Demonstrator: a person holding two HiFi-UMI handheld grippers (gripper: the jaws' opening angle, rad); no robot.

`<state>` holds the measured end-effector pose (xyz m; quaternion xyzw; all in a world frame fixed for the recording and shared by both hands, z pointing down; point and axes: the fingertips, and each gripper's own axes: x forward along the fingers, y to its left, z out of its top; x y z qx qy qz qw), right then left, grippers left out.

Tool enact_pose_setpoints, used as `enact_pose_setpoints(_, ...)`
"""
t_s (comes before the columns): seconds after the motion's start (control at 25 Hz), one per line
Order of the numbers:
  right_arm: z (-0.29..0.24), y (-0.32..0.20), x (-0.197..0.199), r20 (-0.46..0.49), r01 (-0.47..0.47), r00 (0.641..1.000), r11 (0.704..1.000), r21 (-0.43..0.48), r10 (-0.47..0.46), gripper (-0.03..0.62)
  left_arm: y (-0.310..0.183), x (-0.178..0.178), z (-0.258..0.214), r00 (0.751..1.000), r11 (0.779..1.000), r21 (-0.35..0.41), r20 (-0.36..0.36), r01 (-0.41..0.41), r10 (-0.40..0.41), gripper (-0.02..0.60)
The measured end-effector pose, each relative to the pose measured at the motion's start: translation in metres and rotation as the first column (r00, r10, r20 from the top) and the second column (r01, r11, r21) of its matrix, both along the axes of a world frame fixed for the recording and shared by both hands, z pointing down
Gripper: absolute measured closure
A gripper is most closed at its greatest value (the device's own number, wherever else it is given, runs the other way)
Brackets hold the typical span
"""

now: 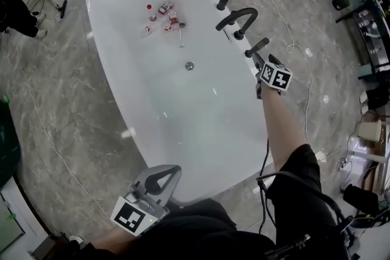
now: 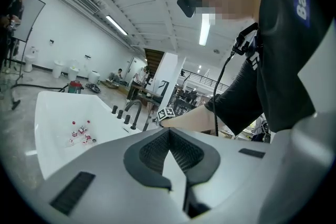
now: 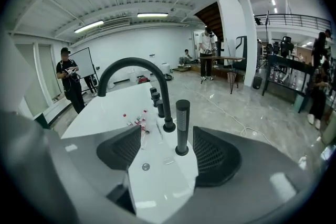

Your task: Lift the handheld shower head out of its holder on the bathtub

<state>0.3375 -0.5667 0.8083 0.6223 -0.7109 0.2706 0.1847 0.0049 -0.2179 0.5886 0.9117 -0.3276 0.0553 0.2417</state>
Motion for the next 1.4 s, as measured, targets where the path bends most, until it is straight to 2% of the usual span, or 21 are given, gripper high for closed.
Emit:
enact_pose_setpoints(0.24, 0.02, -0.023, 0.018, -0.08, -0.031, 0.996, 0.999, -0.019, 0.029, 0.316, -0.004, 0.001, 0.017, 0.999, 1.0, -0.008, 0.031, -0.022, 0.022, 0.577)
enact_pose_setpoints(0.4, 0.029, -0.035, 0.028, -0.075, -0.048, 0.996, 0.999, -0.014, 0.047, 0.316, -0.014, 0.0, 0.02, 0.999, 1.0, 0.008, 0.037, -0.014, 0.013, 0.577)
enact_pose_setpoints(0.56, 0.033, -0.052, 0.022, -0.074, -0.011, 0.997, 1.0, -0.006, 0.011, 0.318, -0.019, -0.004, 0.03, 0.998, 1.0, -0.002, 0.059, -0.004, 0.004, 0.576)
enact_pose_setpoints(0.72, 0.036, -0.066, 0.022, -0.078, -0.003, 0.997, 1.0, -0.002, 0.003, 0.318, -0.04, -0.003, 0.033, 0.994, 0.998, 0.05, 0.105, -0.03, 0.024, 0.577)
enact_pose_setpoints(1.0, 0.053, -0.075, 0.023, -0.05, -0.022, 0.999, 0.999, -0.034, 0.02, 0.323, -0.078, -0.001, 0.015, 0.994, 0.993, 0.114, 0.109, -0.028, 0.015, 0.576)
enact_pose_setpoints(1.12, 0.057, -0.074, 0.025, -0.073, -0.016, 0.997, 0.999, -0.038, 0.013, 0.368, -0.083, -0.006, 0.016, 0.994, 0.992, 0.126, 0.111, -0.011, -0.003, 0.577)
enact_pose_setpoints(1.16, 0.057, -0.074, 0.027, -0.088, -0.013, 0.996, 0.999, -0.036, 0.009, 0.399, -0.083, -0.009, 0.018, 0.993, 0.992, 0.123, 0.114, -0.002, -0.012, 0.577)
enact_pose_setpoints(1.2, 0.056, -0.074, 0.029, -0.102, -0.008, 0.995, 0.999, -0.036, 0.005, 0.456, -0.083, -0.012, 0.02, 0.993, 0.993, 0.117, 0.116, 0.01, -0.023, 0.577)
enact_pose_setpoints(1.4, 0.045, -0.071, 0.027, -0.123, 0.031, 0.992, 0.999, -0.044, -0.036, 0.461, -0.077, -0.027, 0.026, 0.99, 0.994, 0.093, 0.127, 0.049, -0.061, 0.577)
